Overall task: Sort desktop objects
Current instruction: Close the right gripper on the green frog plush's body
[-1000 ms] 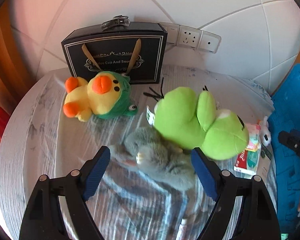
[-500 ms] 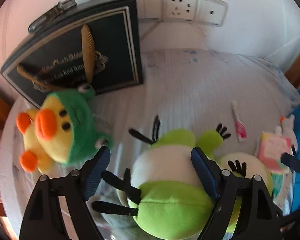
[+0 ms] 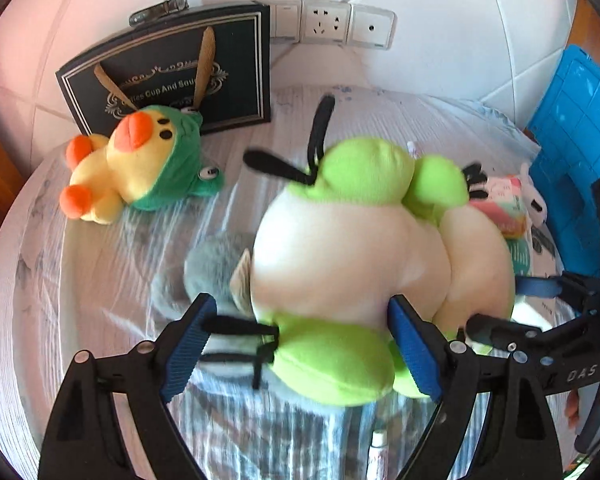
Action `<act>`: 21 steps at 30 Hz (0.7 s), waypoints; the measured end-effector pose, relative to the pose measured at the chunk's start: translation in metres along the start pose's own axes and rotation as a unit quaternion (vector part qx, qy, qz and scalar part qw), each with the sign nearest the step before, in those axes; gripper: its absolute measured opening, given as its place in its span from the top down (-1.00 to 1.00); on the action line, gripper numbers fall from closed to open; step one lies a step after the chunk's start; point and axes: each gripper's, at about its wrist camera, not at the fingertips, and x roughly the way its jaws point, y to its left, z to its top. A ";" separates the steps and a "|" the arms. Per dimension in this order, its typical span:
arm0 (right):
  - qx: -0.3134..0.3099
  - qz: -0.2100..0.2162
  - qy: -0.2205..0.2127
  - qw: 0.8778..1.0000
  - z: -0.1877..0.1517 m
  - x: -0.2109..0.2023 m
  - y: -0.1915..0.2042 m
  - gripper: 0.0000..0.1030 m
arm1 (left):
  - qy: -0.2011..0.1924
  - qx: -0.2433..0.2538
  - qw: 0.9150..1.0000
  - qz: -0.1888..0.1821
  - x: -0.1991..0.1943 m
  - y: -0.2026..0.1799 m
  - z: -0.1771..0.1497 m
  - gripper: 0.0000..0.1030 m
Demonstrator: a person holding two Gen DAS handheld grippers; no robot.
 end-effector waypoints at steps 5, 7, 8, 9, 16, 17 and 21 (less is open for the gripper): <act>0.011 -0.009 -0.013 1.000 -0.004 -0.008 0.005 -1.00 | 0.019 0.035 0.999 0.031 0.013 -0.012 -0.003 -0.70; 0.024 -0.004 -0.012 1.000 -0.001 -0.007 0.003 -1.00 | 0.022 0.043 0.998 0.038 0.018 -0.015 -0.002 -0.70; 0.028 -0.002 -0.011 1.000 0.000 -0.006 0.003 -1.00 | 0.023 0.043 0.998 0.035 0.020 -0.014 -0.003 -0.70; 0.031 0.000 -0.010 0.999 0.002 -0.005 0.002 -1.00 | 0.024 0.041 0.998 0.032 0.021 -0.013 -0.001 -0.70; 0.028 -0.010 -0.026 0.999 0.009 -0.002 -0.002 -1.00 | 0.007 0.056 0.998 0.024 0.002 -0.013 0.013 -0.70; 0.021 -0.015 -0.030 0.999 0.009 -0.001 -0.003 -1.00 | -0.004 0.057 0.998 0.020 -0.005 -0.013 0.016 -0.70; 0.016 -0.002 -0.020 1.000 0.005 0.005 -0.008 -1.00 | -0.036 0.068 0.997 0.013 -0.022 -0.017 0.032 -0.70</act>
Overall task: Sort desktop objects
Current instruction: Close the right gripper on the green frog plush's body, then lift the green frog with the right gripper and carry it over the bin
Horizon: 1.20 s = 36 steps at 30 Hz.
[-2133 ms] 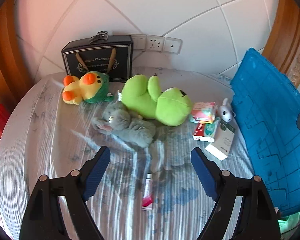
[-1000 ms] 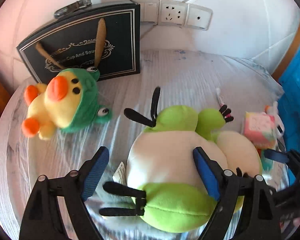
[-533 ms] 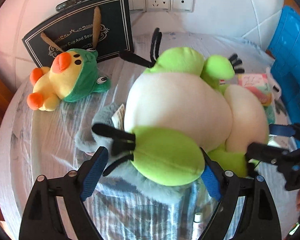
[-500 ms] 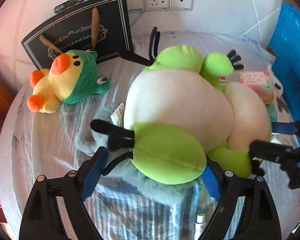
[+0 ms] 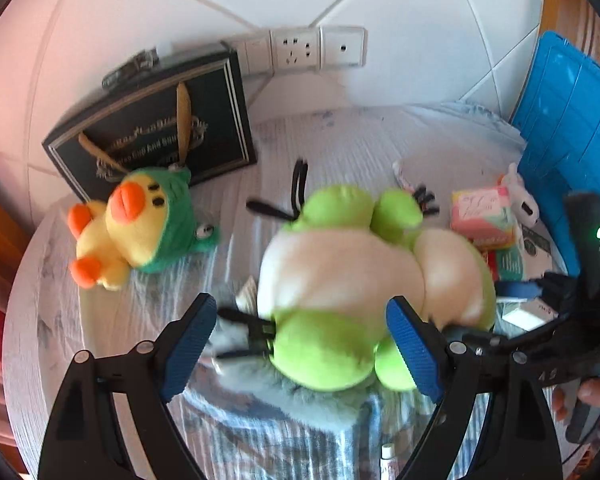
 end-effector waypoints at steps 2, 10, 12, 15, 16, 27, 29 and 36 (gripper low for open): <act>0.007 0.011 0.002 1.000 -0.003 0.001 -0.004 -1.00 | 0.033 0.026 0.999 0.020 0.015 -0.007 0.003 -0.70; 0.050 0.029 0.004 0.998 0.001 -0.004 -0.008 -1.00 | 0.083 0.032 0.996 -0.004 0.057 -0.009 -0.004 -0.71; 0.059 0.031 -0.002 0.998 0.007 -0.004 -0.004 -1.00 | 0.088 0.026 0.996 -0.015 0.060 -0.008 -0.004 -0.71; 0.071 0.035 0.002 0.997 0.017 0.005 -0.001 -1.00 | 0.096 0.024 0.995 -0.025 0.066 -0.005 -0.002 -0.61; 0.075 0.033 0.008 0.997 0.019 0.011 -0.001 -1.00 | 0.099 0.021 0.994 -0.032 0.067 -0.004 -0.003 -0.49; 0.035 0.033 -0.008 0.999 0.005 -0.012 0.009 -0.45 | 0.039 0.016 0.998 -0.041 0.013 -0.025 -0.023 -0.18; 0.030 0.036 -0.023 0.999 -0.003 -0.030 0.008 -0.45 | 0.018 0.009 0.999 -0.044 -0.007 -0.031 -0.027 -0.18; -0.018 0.020 -0.087 0.996 -0.035 -0.110 0.026 -0.45 | -0.064 -0.015 0.997 -0.045 -0.091 -0.052 -0.047 -0.18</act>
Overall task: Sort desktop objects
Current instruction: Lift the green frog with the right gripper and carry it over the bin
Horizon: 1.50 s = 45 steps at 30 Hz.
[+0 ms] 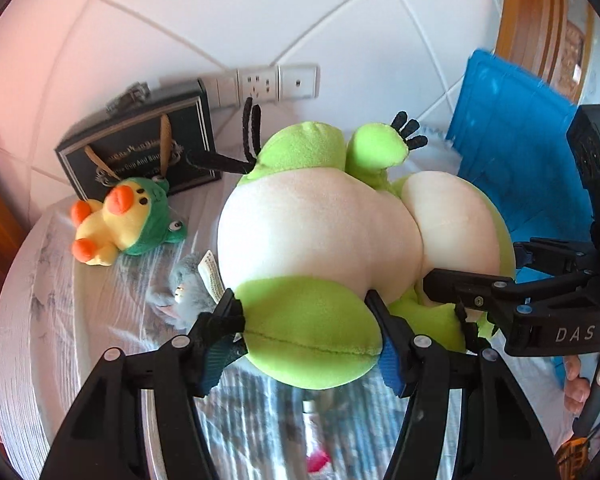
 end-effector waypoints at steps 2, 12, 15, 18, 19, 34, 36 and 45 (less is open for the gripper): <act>-0.017 -0.005 -0.020 1.000 -0.005 -0.025 0.013 -0.45 | -0.024 -0.004 1.000 0.000 -0.027 -0.008 -0.003 -0.18; -0.051 -0.021 -0.104 0.993 -0.040 -0.142 0.037 -0.46 | -0.112 0.014 0.993 -0.018 -0.128 -0.059 -0.016 -0.18; -0.054 -0.031 -0.128 0.990 -0.050 -0.174 0.035 -0.46 | -0.133 0.024 0.990 -0.028 -0.149 -0.079 -0.015 -0.18; -0.057 -0.043 -0.153 0.986 -0.059 -0.203 0.031 -0.46 | -0.154 0.039 0.987 -0.037 -0.168 -0.102 -0.009 -0.18; -0.057 -0.048 -0.161 0.984 -0.061 -0.212 0.028 -0.46 | -0.161 0.044 0.985 -0.041 -0.173 -0.109 -0.008 -0.18; -0.004 -0.148 -0.284 0.947 -0.095 -0.369 -0.066 -0.46 | -0.221 0.113 0.957 -0.146 -0.210 -0.284 0.052 -0.18; 0.009 -0.165 -0.294 0.941 -0.101 -0.389 -0.086 -0.46 | -0.217 0.120 0.955 -0.163 -0.208 -0.311 0.060 -0.18; 0.072 -0.206 -0.310 0.925 -0.133 -0.438 -0.179 -0.46 | -0.189 0.170 0.946 -0.200 -0.191 -0.412 0.069 -0.18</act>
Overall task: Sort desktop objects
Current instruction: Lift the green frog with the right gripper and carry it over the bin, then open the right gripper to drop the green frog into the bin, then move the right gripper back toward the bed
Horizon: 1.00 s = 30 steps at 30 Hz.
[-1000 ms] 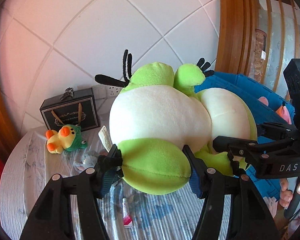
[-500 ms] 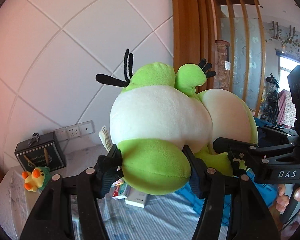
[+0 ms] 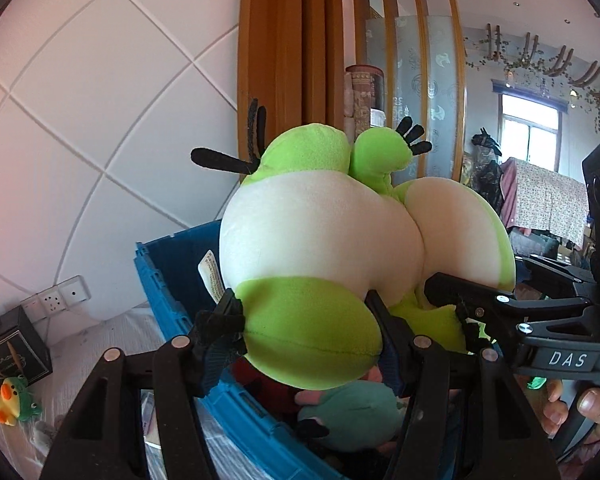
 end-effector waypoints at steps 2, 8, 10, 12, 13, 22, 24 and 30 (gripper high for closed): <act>0.008 -0.008 0.003 1.000 -0.002 0.000 -0.017 -0.46 | 0.016 0.001 1.000 -0.005 0.015 -0.008 0.002 -0.18; 0.020 -0.020 0.036 0.999 -0.015 0.014 -0.049 -0.49 | 0.102 -0.002 0.995 -0.002 0.059 -0.023 -0.004 -0.23; 0.027 -0.016 0.052 0.998 -0.024 0.021 -0.058 -0.50 | 0.125 -0.001 0.992 0.005 0.069 -0.026 -0.010 -0.23; 0.032 -0.016 0.069 0.997 -0.033 0.027 -0.064 -0.51 | 0.135 0.006 0.991 0.019 0.072 -0.027 -0.018 -0.23; 0.033 -0.019 0.077 0.996 -0.036 0.032 -0.068 -0.51 | 0.136 0.012 0.990 0.025 0.072 -0.029 -0.020 -0.23; 0.009 -0.070 0.112 0.991 -0.052 0.057 -0.075 -1.00 | 0.116 0.014 0.992 0.038 0.046 -0.024 -0.026 -0.26; 0.010 -0.074 0.115 0.991 -0.055 0.058 -0.073 -1.00 | 0.109 0.011 0.993 0.040 0.041 -0.019 -0.025 -0.29; 0.024 -0.091 0.110 0.989 -0.056 0.049 -0.069 -1.00 | 0.075 0.008 0.995 0.069 0.013 0.005 -0.033 -0.47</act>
